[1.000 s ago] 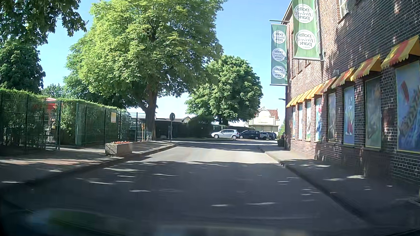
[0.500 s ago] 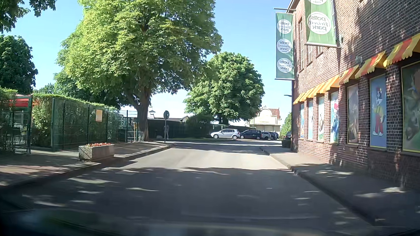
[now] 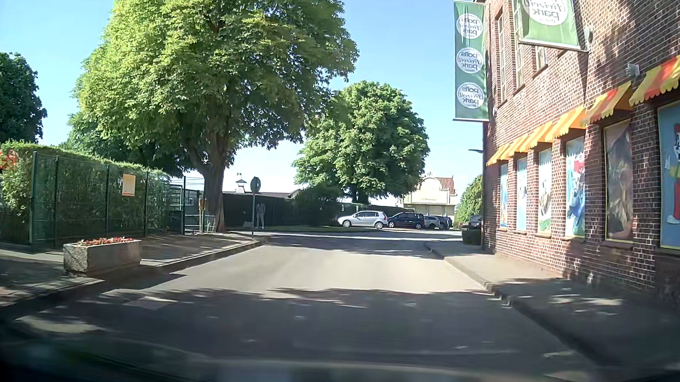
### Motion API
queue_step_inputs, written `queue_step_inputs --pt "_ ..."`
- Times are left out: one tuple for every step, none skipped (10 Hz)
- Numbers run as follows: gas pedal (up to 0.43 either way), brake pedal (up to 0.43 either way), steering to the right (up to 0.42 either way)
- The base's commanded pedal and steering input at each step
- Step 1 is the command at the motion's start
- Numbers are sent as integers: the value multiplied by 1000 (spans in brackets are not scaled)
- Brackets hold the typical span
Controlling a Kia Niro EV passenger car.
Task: Follow the waypoints while adhering to traffic rules and regulations
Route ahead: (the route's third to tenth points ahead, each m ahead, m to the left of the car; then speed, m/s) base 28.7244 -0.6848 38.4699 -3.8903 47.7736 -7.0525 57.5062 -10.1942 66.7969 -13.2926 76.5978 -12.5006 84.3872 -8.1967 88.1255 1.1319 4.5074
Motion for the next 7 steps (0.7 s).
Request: queue_step_inputs --pt "79 6 7" --pt "79 6 7" --pt "79 6 8" --pt "79 6 7" --pt "79 6 7" --pt "79 6 7" --pt "79 6 7"
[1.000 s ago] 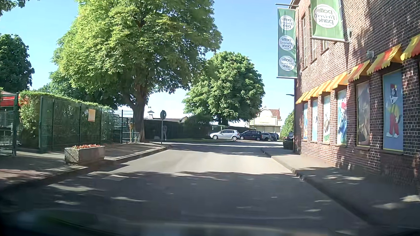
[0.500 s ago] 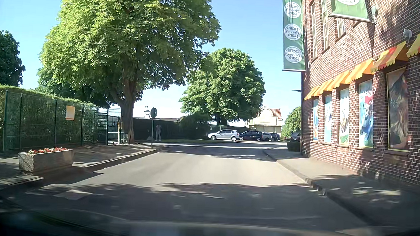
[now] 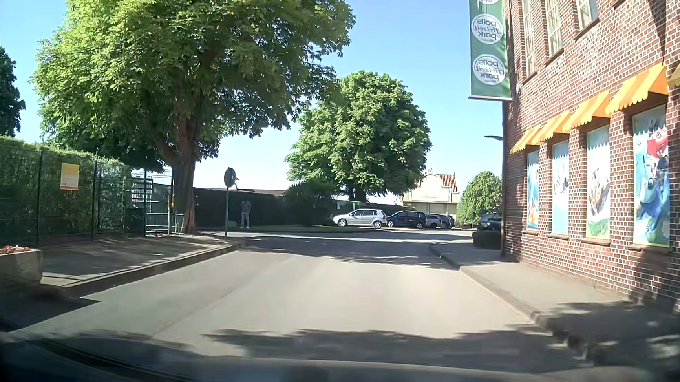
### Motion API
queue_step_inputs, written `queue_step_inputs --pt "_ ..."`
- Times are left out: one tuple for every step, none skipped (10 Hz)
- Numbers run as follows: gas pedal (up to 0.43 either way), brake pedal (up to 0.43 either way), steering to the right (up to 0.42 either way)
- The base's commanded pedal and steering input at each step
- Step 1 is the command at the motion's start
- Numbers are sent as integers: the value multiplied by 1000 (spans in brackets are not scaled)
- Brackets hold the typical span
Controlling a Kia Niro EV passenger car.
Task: Follow the waypoints while adhering to traffic rules and regulations
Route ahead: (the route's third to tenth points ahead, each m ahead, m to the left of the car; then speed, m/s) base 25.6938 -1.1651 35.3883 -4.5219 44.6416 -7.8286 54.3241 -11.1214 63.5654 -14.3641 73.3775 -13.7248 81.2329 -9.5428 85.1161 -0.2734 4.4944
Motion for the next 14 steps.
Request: queue_step_inputs --pt "79 6 7" --pt "79 6 7" --pt "79 6 7" --pt "79 6 7" --pt "79 6 6" --pt "79 6 6" --pt "79 6 6" --pt "79 6 6" --pt "79 6 6" --pt "79 6 6" --pt "79 6 6" --pt "79 6 6" --pt "79 6 6" --pt "79 6 6"
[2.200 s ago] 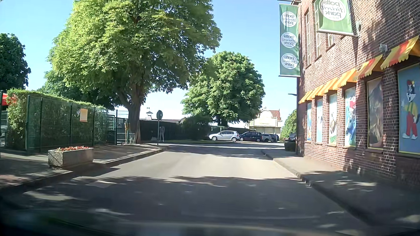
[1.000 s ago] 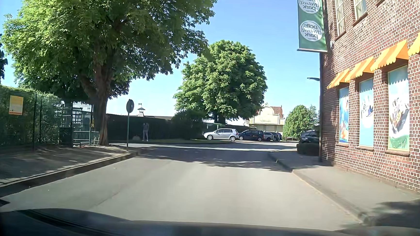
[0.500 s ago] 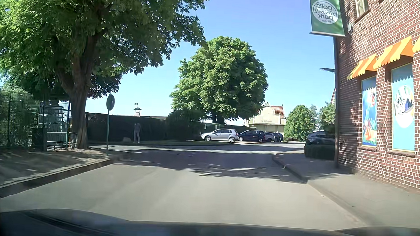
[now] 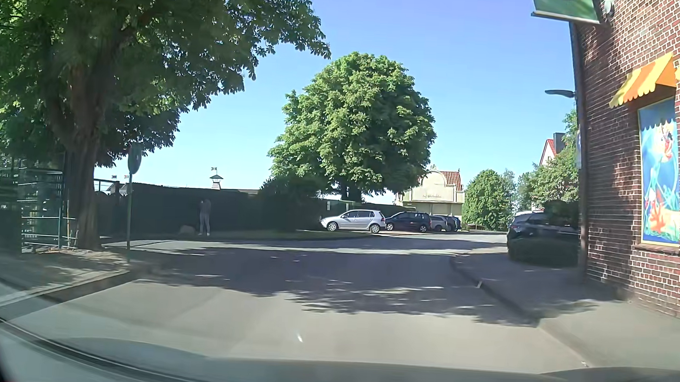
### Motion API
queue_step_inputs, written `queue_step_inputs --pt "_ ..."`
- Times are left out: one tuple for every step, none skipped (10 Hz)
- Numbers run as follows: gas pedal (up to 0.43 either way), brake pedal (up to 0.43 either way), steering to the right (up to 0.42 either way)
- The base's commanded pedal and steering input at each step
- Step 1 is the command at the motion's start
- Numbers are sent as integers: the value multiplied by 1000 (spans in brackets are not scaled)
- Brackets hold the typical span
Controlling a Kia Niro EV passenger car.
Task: Follow the waypoints while adhering to traffic rules and regulations
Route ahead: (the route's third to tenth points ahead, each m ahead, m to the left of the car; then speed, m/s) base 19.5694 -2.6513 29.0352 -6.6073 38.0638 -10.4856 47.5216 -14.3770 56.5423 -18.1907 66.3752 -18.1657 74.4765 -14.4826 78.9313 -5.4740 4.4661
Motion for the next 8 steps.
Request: queue_step_inputs --pt "79 6 6" --pt "79 6 6" --pt "79 6 6" --pt "79 6 6" --pt "79 6 6" --pt "79 6 6" --pt "79 6 6" --pt "79 6 7"
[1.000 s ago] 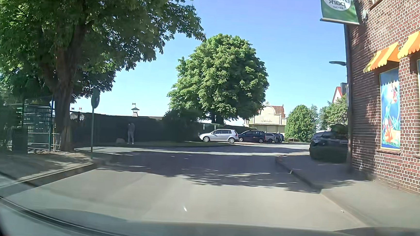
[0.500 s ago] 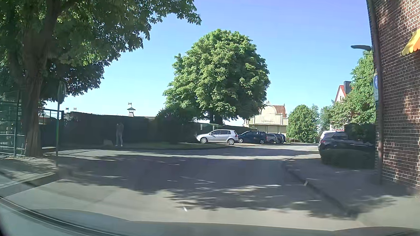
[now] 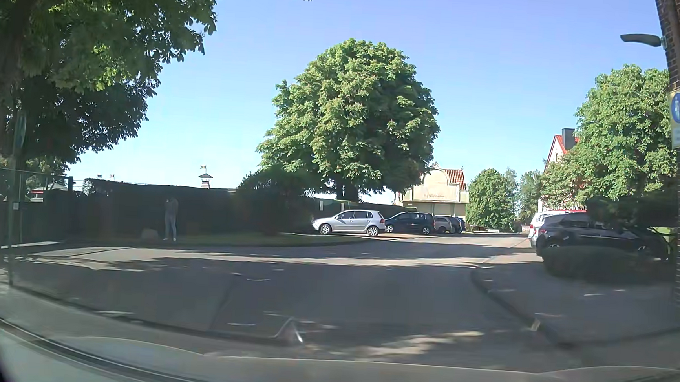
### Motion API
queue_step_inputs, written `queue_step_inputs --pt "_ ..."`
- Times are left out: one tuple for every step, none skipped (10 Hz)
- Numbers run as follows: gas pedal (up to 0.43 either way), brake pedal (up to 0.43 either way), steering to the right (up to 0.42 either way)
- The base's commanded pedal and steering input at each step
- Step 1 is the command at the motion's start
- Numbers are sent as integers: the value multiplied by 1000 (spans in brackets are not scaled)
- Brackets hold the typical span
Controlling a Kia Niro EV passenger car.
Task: Follow the waypoints while adhering to traffic rules and regulations
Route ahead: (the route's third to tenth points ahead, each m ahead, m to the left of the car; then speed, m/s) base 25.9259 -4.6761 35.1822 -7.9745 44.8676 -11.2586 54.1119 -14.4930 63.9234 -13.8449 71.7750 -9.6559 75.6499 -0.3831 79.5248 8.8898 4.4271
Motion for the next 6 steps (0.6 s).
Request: queue_step_inputs --pt "79 6 6" --pt "79 6 7" --pt "79 6 6" --pt "79 6 6" --pt "79 6 6" --pt "79 6 6"
